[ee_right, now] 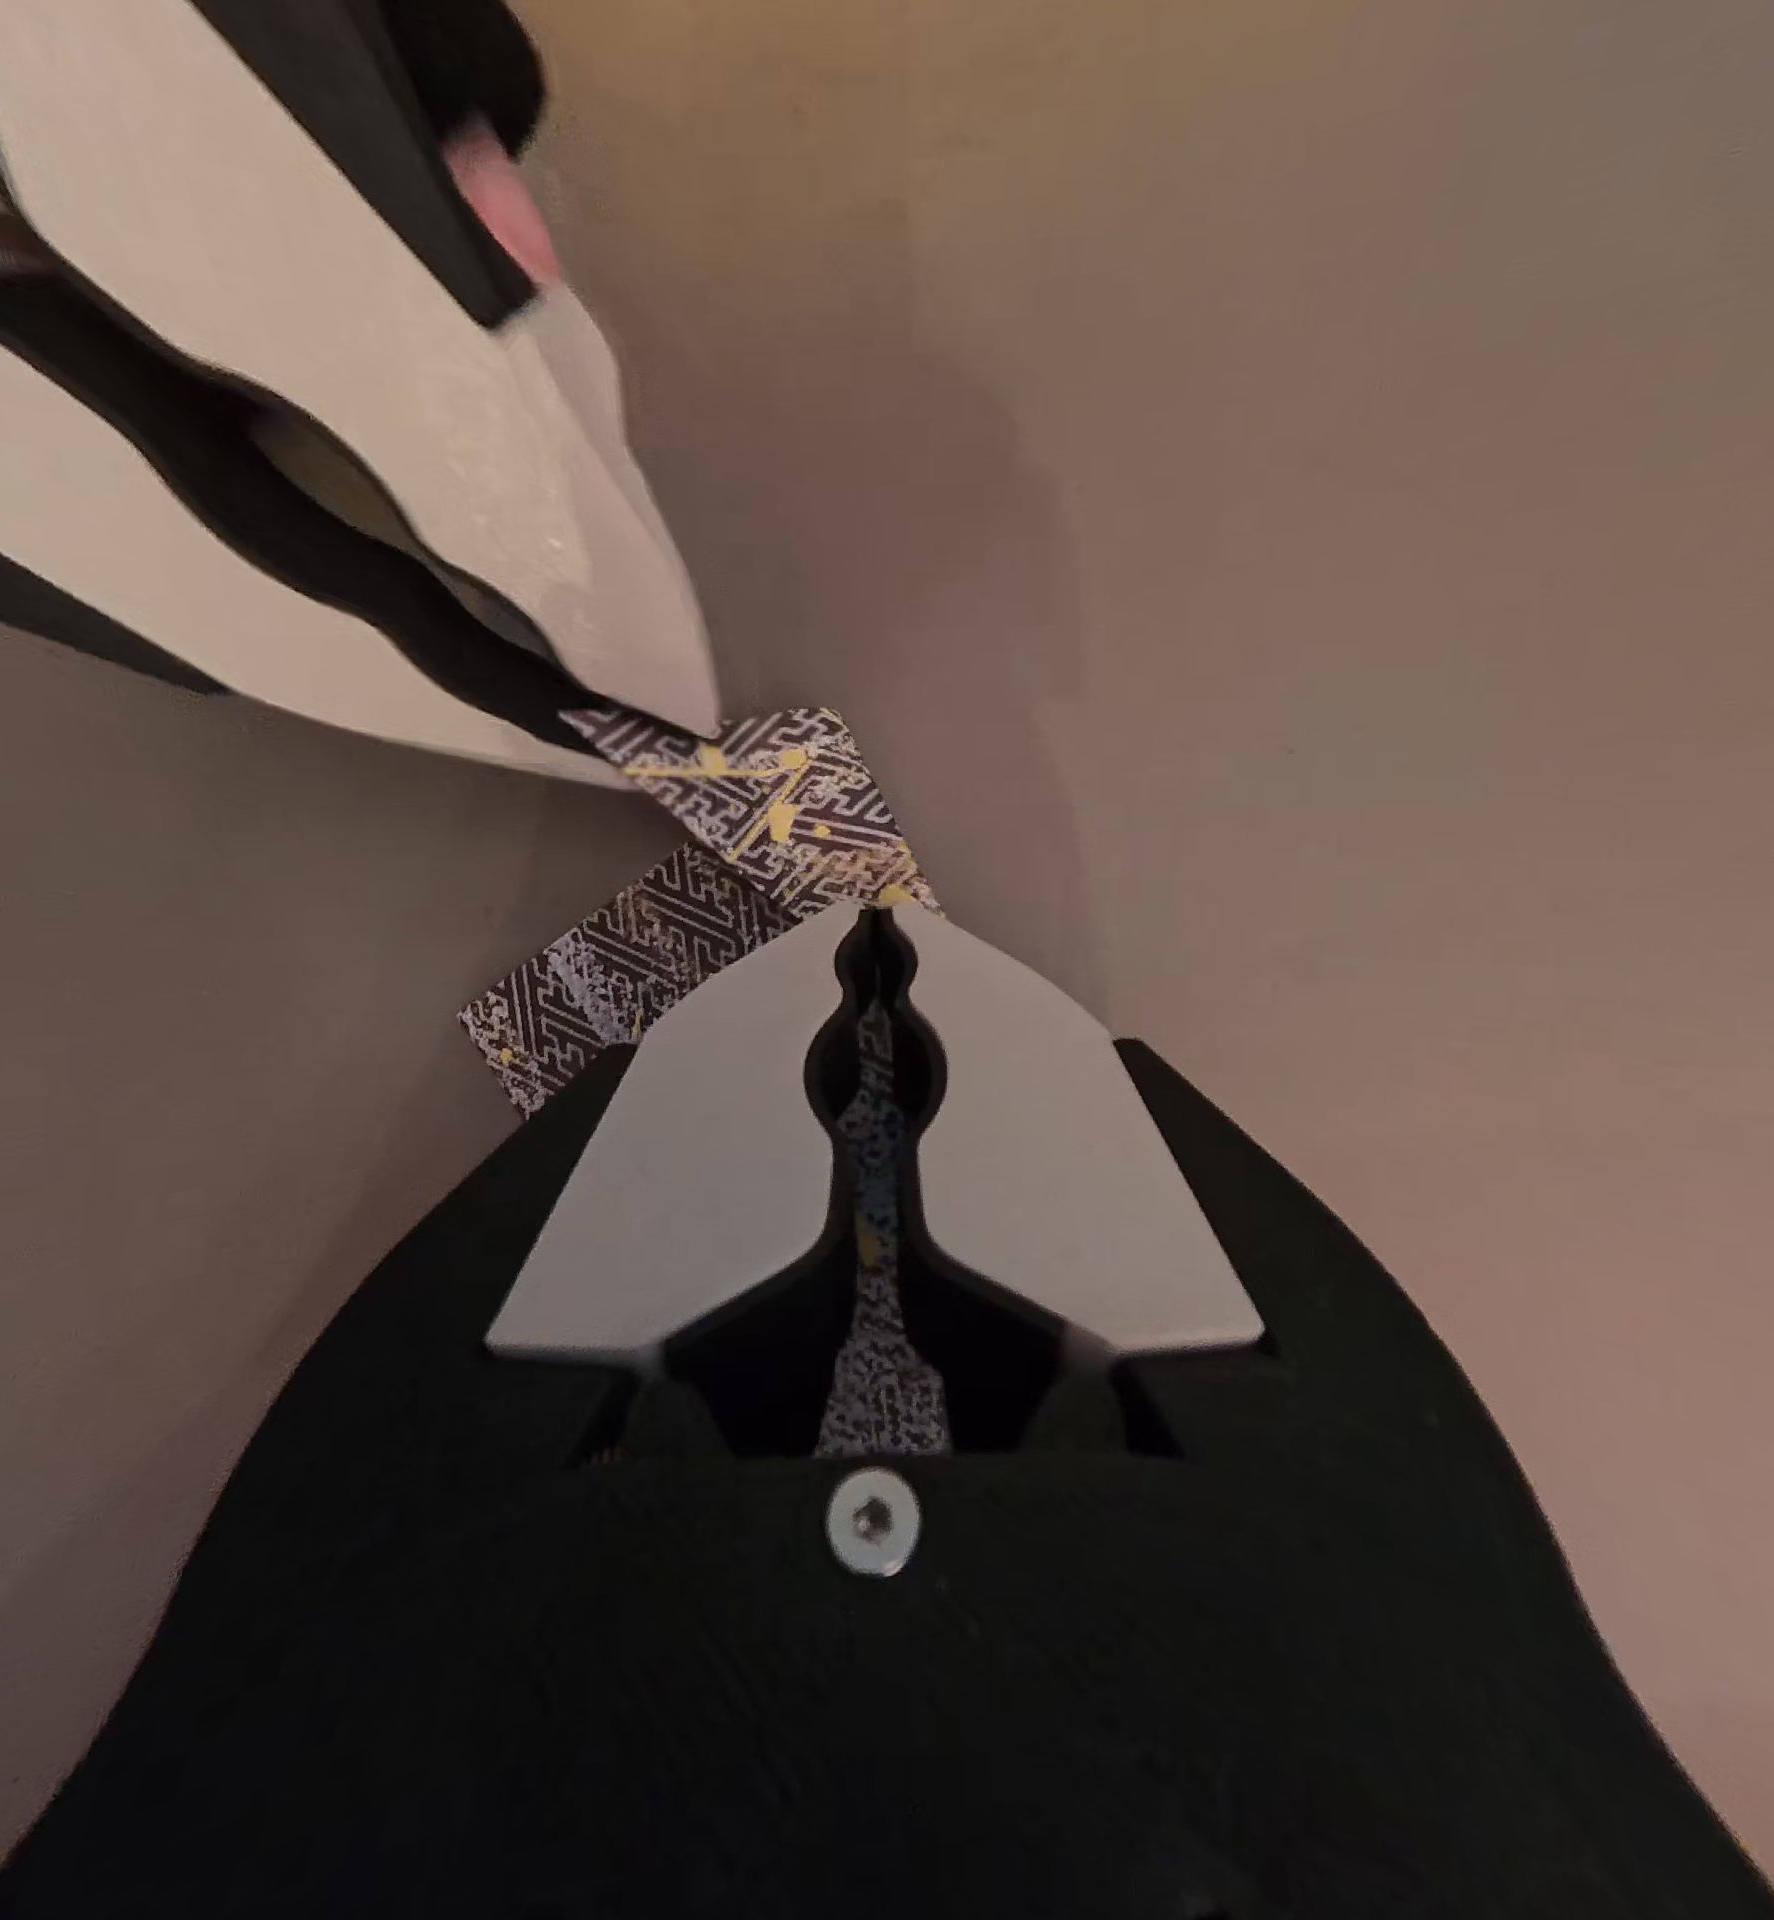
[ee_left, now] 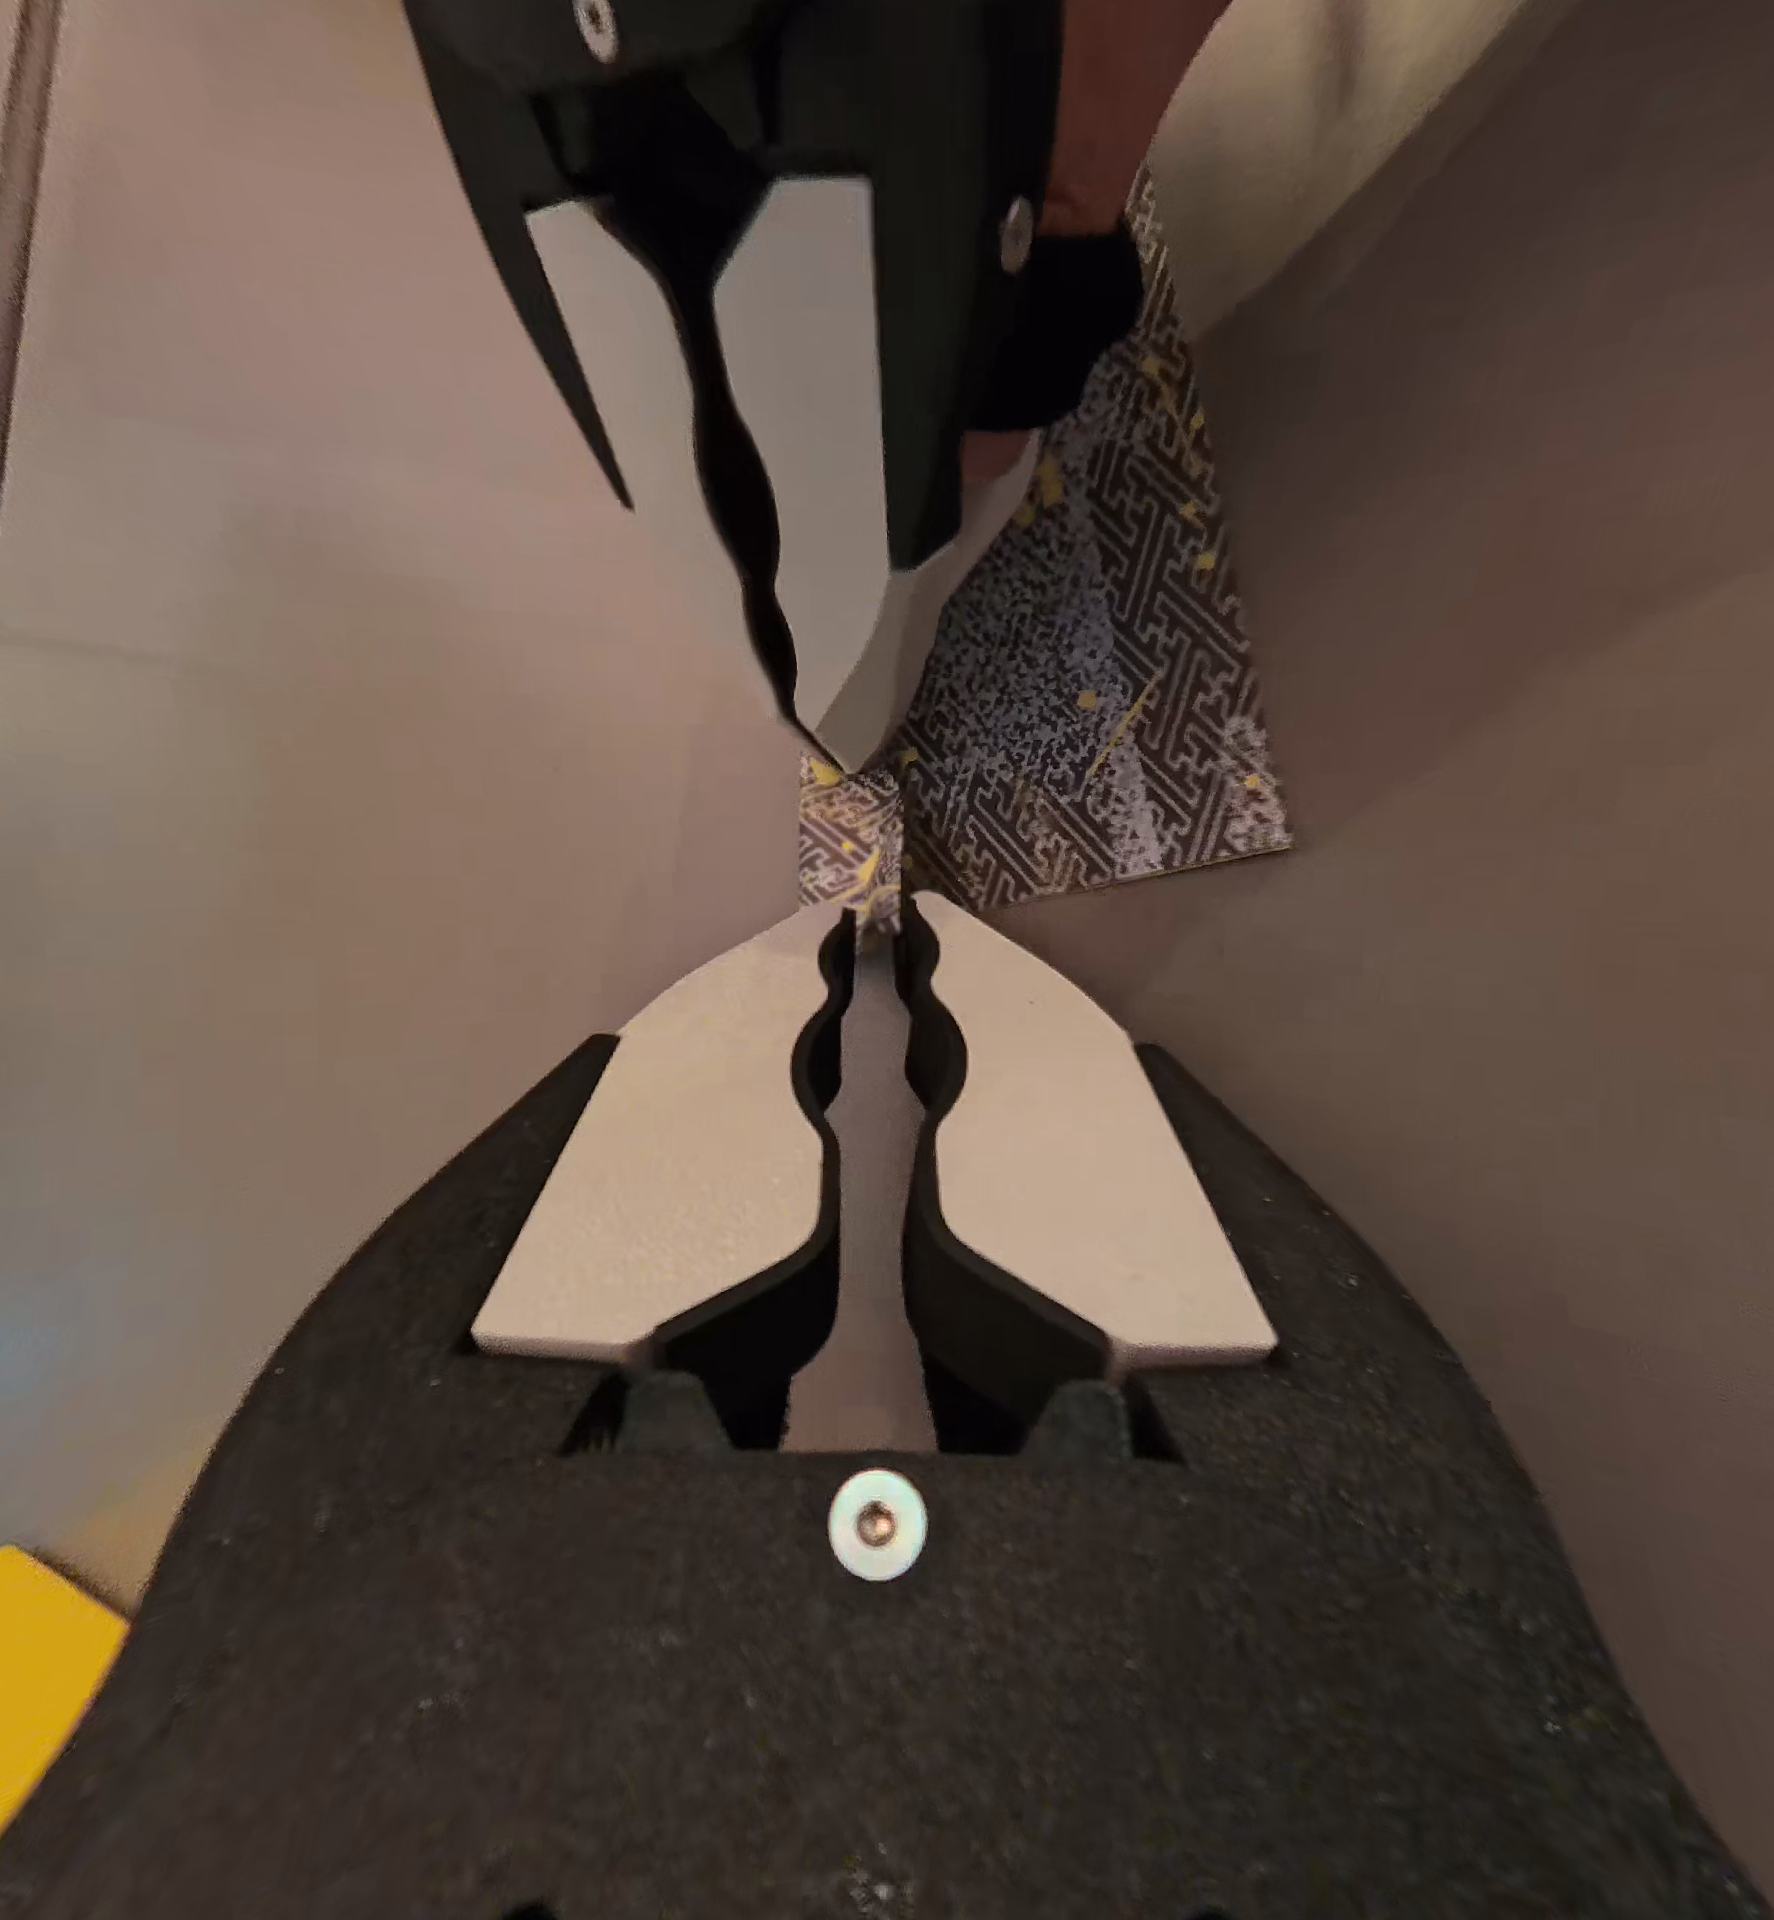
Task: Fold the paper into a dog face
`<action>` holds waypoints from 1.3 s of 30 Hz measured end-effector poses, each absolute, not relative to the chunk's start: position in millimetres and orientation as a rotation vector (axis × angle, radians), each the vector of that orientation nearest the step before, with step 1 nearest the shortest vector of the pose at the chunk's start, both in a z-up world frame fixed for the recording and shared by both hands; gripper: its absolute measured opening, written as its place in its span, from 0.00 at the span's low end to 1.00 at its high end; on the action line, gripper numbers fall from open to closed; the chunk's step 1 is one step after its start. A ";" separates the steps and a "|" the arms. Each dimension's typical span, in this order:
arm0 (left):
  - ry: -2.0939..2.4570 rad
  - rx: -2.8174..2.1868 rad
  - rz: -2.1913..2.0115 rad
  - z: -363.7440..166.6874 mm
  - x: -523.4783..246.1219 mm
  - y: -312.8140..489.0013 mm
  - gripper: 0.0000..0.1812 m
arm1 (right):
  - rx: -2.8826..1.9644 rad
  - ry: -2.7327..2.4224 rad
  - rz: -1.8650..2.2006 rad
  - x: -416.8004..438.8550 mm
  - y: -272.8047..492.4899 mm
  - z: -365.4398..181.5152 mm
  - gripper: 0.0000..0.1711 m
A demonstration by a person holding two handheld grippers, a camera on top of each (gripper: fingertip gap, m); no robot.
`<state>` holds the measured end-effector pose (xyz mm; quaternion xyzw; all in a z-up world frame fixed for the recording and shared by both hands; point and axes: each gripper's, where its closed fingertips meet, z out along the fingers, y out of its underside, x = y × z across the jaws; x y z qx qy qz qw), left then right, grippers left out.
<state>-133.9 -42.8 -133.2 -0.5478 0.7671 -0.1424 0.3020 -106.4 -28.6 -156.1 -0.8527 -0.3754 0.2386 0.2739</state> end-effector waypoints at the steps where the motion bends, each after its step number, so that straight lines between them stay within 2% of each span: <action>1: 2.010 -1.455 -0.430 -126.2 -135.2 -45.8 0.03 | -2.292 -1.012 0.636 -106.5 -28.6 -156.2 0.01; 6: 1.908 -1.474 -0.690 -98.9 -130.6 -58.3 0.00 | -2.290 -1.031 0.581 -107.0 -28.8 -156.9 0.02; 16: 2.044 -1.486 -0.423 -151.1 -128.3 -37.7 0.00 | -2.285 -1.026 0.552 -107.0 -29.0 -157.1 0.02; 39: 2.009 -1.498 -0.502 -157.6 -120.9 -29.8 0.00 | -2.356 -0.926 0.786 -108.4 -31.1 -156.5 0.01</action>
